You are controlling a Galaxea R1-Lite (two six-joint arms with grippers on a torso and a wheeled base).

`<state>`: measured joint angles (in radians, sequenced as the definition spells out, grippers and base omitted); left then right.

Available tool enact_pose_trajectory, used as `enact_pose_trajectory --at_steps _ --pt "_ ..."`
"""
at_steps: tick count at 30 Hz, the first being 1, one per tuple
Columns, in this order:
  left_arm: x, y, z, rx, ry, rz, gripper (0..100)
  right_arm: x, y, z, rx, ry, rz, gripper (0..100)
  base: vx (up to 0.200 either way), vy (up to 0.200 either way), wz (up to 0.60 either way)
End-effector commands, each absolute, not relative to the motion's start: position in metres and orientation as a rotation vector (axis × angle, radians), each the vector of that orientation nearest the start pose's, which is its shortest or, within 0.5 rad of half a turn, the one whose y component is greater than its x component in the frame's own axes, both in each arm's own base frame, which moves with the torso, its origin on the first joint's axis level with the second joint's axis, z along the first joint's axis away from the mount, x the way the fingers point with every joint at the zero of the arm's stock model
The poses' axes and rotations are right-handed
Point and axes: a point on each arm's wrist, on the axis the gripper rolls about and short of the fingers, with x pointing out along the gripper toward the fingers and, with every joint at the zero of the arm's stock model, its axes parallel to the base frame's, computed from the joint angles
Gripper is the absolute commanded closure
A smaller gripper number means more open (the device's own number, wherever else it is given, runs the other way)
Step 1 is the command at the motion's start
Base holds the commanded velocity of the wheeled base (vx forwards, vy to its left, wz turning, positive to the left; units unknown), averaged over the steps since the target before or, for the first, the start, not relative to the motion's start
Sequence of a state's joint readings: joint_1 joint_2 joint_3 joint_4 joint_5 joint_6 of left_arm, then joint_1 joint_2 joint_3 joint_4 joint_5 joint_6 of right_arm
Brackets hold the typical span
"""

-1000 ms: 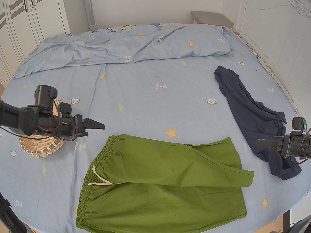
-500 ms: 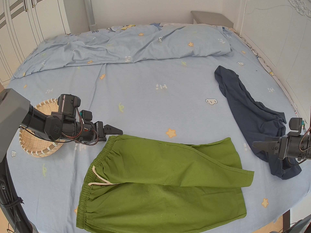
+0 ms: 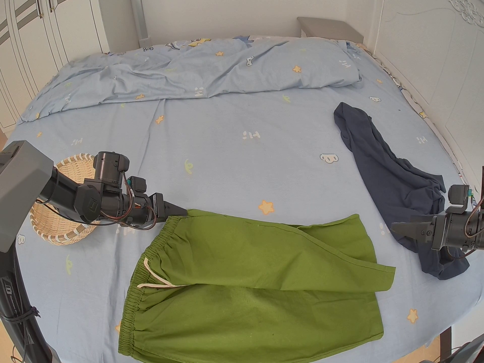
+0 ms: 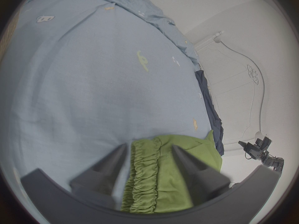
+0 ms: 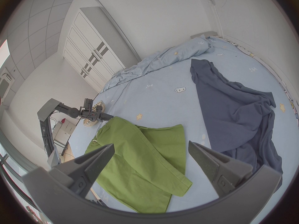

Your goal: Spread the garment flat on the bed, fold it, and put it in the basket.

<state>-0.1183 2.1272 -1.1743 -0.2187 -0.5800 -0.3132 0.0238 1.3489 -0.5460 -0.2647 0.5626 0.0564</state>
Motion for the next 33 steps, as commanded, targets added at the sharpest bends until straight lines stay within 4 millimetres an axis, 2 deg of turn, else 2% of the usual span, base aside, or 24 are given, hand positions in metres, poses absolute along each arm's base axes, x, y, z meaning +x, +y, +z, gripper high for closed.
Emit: enact_pose_trajectory --at_steps 1,10,12,16,21,28,31,33 --pt "0.39 -0.058 0.089 -0.461 0.833 -0.548 100 0.197 0.017 0.166 0.203 0.556 0.557 0 0.0 0.0 0.0" --pt "0.387 -0.055 0.095 -0.472 0.826 -0.54 100 0.199 0.017 0.163 0.197 0.567 0.536 0 0.0 0.0 0.0" --pt "0.381 -0.052 0.107 -0.47 0.8 -0.539 100 0.198 0.016 0.16 0.201 0.58 0.529 0 0.0 0.0 0.0" --pt "0.378 -0.044 0.116 -0.472 0.77 -0.526 100 0.193 0.013 0.151 0.215 0.612 0.511 0 0.0 0.0 0.0" --pt "0.377 -0.04 0.118 -0.475 0.766 -0.516 100 0.187 0.007 0.137 0.244 0.665 0.476 0 0.0 0.0 0.0" --pt "0.377 -0.04 0.118 -0.474 0.765 -0.518 100 0.184 0.007 0.107 0.276 0.788 0.47 0 0.0 0.0 0.0" --pt "0.377 -0.04 0.118 -0.475 0.763 -0.517 100 0.186 0.008 0.098 0.276 0.802 0.477 0 0.0 0.0 0.0" --pt "0.378 -0.039 0.118 -0.476 0.764 -0.515 100 0.191 0.008 0.086 0.279 0.82 0.47 0 0.0 0.0 0.0"
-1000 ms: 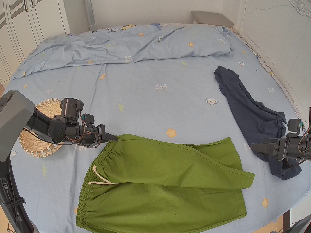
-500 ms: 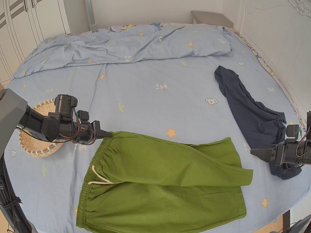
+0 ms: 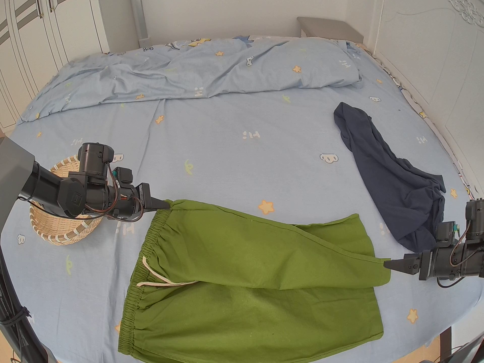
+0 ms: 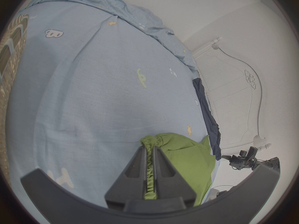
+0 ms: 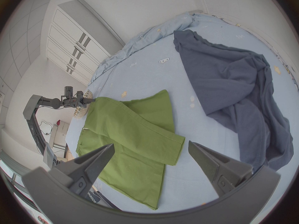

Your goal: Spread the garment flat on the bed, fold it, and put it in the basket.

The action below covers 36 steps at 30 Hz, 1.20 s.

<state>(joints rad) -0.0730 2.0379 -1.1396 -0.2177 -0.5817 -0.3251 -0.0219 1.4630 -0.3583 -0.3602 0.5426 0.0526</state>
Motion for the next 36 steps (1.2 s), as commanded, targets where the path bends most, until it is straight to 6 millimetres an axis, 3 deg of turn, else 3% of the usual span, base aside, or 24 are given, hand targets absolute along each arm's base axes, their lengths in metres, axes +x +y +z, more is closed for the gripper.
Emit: enact_pose_trajectory --at_steps 1,9,34,35,36 --pt "0.378 -0.039 0.118 -0.475 0.762 -0.516 100 0.193 0.008 0.082 0.281 0.823 0.469 0 0.0 0.0 0.0" --pt "0.379 -0.038 0.117 -0.477 0.763 -0.513 100 0.205 0.007 0.062 0.292 0.857 0.46 0 0.0 0.0 0.0" --pt "0.379 -0.037 0.116 -0.478 0.767 -0.51 100 0.233 0.01 0.049 0.3 0.783 0.471 0 0.0 0.0 0.0" --pt "0.379 -0.037 0.116 -0.478 0.766 -0.51 100 0.233 0.01 0.049 0.303 0.783 0.471 100 0.0 0.0 0.0" --pt "0.379 -0.037 0.116 -0.478 0.765 -0.509 100 0.233 0.011 0.049 0.312 0.785 0.469 100 0.0 0.0 0.0"
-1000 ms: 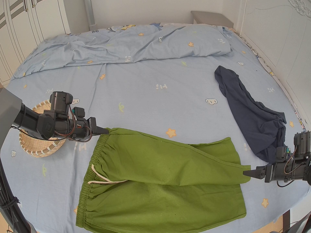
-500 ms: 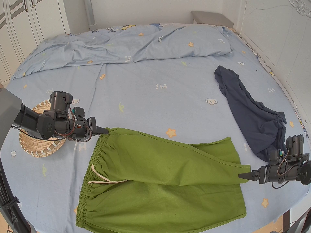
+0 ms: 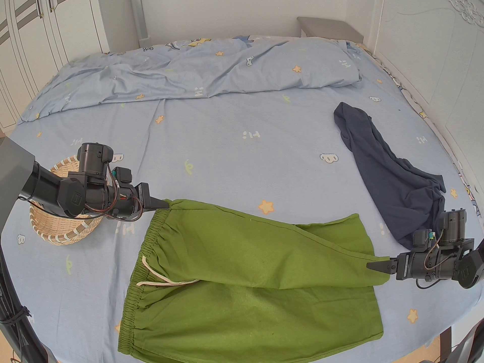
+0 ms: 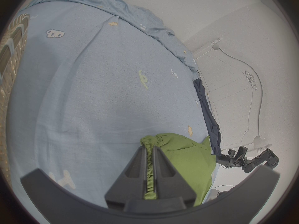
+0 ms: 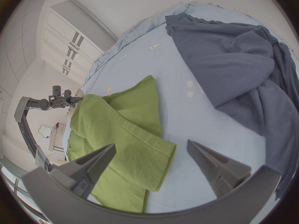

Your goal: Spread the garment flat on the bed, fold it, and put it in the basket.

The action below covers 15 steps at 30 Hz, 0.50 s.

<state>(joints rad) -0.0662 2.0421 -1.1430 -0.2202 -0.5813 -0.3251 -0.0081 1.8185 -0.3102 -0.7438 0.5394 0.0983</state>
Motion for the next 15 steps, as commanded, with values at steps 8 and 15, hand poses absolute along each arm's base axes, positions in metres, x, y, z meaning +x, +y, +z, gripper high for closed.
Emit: enact_pose_trajectory --at_steps 8,15 --pt "0.379 -0.036 0.116 -0.478 0.766 -0.508 100 0.234 0.01 0.053 0.311 0.758 0.466 100 0.0 0.0 0.0" --pt "0.377 -0.032 0.117 -0.48 0.759 -0.499 100 0.234 0.002 0.068 0.298 0.679 0.432 100 0.0 0.0 0.0"
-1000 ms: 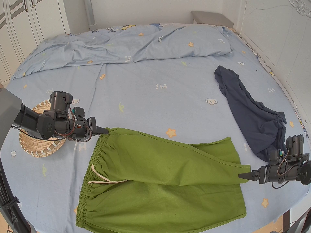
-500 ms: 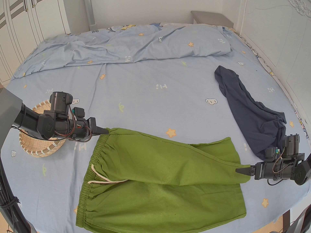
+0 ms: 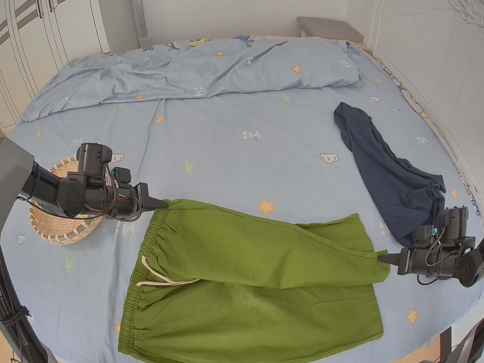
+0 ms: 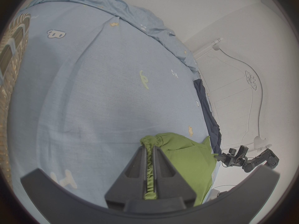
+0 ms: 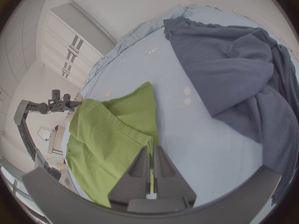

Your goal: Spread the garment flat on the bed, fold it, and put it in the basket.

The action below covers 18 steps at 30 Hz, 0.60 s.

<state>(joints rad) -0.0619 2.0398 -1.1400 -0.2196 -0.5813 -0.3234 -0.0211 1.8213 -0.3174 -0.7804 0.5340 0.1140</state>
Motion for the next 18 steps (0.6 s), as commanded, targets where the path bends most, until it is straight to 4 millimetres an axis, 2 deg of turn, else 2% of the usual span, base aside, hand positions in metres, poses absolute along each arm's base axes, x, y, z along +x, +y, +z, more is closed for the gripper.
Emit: enact_pose_trajectory --at_steps 1,7,8,9,10,11,12,13,14,16,17,18 --pt "0.377 -0.03 0.118 -0.481 0.757 -0.495 100 0.233 0.002 0.074 0.292 0.657 0.428 100 0.0 0.0 0.0" --pt "0.368 -0.023 0.133 -0.48 0.721 -0.482 100 0.231 0.011 0.117 0.268 0.542 0.442 100 0.0 0.0 0.0" --pt "0.368 -0.023 0.133 -0.48 0.721 -0.482 100 0.231 0.011 0.117 0.268 0.542 0.442 100 0.0 0.0 0.0" --pt "0.363 -0.018 0.139 -0.482 0.706 -0.471 100 0.233 0.015 0.136 0.259 0.534 0.452 100 0.0 0.0 0.0" --pt "0.361 -0.016 0.14 -0.484 0.701 -0.467 100 0.233 0.017 0.145 0.255 0.533 0.458 100 0.0 0.0 0.0" --pt "0.361 -0.016 0.14 -0.484 0.701 -0.467 100 0.233 0.017 0.145 0.255 0.533 0.458 100 0.0 0.0 0.0" --pt "0.356 -0.012 0.144 -0.486 0.693 -0.46 100 0.229 0.022 0.169 0.244 0.526 0.476 100 0.0 0.0 0.0" --pt "0.355 -0.012 0.145 -0.486 0.691 -0.462 100 0.228 0.023 0.172 0.243 0.527 0.479 100 0.0 0.0 0.0" --pt "0.352 -0.01 0.149 -0.485 0.678 -0.459 100 0.224 0.028 0.191 0.235 0.513 0.502 100 0.0 0.0 0.0" --pt "0.352 -0.009 0.151 -0.486 0.672 -0.455 100 0.224 0.03 0.197 0.231 0.507 0.51 100 0.0 0.0 0.0" --pt "0.35 -0.007 0.154 -0.483 0.661 -0.453 100 0.227 0.035 0.215 0.22 0.473 0.533 100 0.0 0.0 0.0" --pt "0.35 -0.007 0.155 -0.484 0.66 -0.453 100 0.229 0.036 0.218 0.218 0.466 0.534 100 0.0 0.0 0.0"
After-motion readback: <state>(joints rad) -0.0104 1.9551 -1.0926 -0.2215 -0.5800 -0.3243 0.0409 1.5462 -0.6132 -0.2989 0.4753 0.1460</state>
